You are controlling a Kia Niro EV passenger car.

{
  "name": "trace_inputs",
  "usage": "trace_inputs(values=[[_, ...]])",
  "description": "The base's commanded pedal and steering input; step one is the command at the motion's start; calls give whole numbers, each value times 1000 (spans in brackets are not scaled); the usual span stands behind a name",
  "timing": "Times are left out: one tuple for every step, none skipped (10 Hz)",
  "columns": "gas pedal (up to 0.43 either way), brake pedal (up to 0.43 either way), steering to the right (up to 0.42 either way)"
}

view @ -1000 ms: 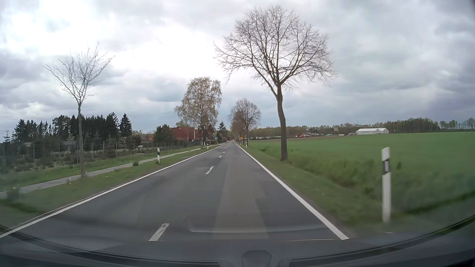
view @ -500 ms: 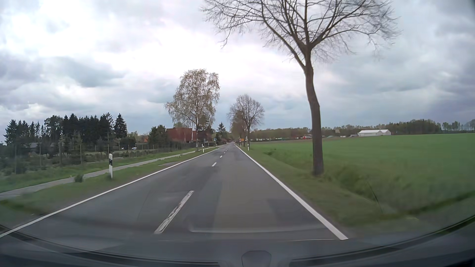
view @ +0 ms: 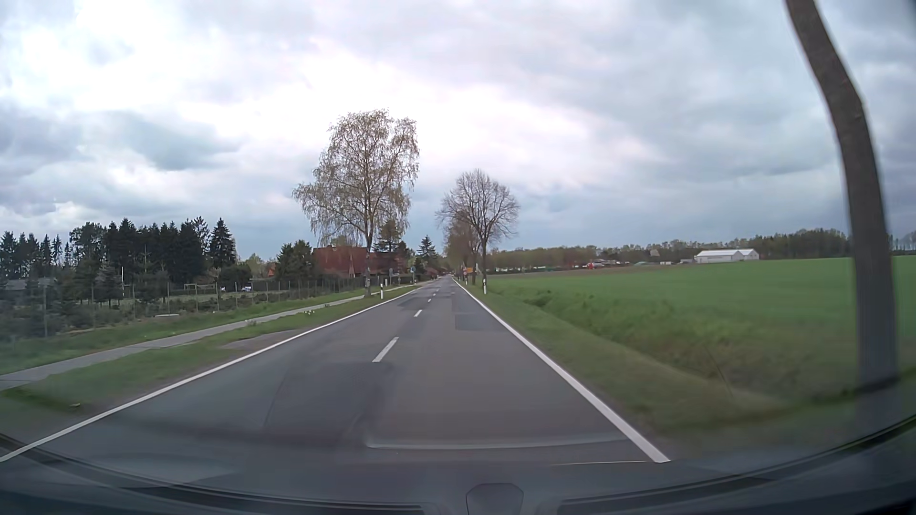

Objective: Follow the waypoints while adhering to traffic rules and regulations

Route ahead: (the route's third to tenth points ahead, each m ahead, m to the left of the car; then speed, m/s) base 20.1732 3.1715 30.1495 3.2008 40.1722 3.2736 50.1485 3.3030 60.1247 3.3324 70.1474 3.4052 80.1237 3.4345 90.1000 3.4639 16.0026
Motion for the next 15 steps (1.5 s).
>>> trace_inputs(values=[[0, 159, -4], [0, 171, -4], [0, 177, -4], [0, 177, -4], [0, 183, -4], [0, 177, -4], [0, 177, -4], [0, 177, -4], [0, 177, -4], [0, 177, -4], [0, 177, -4], [0, 177, -4], [0, 177, -4], [0, 177, -4], [0, 177, -4]])
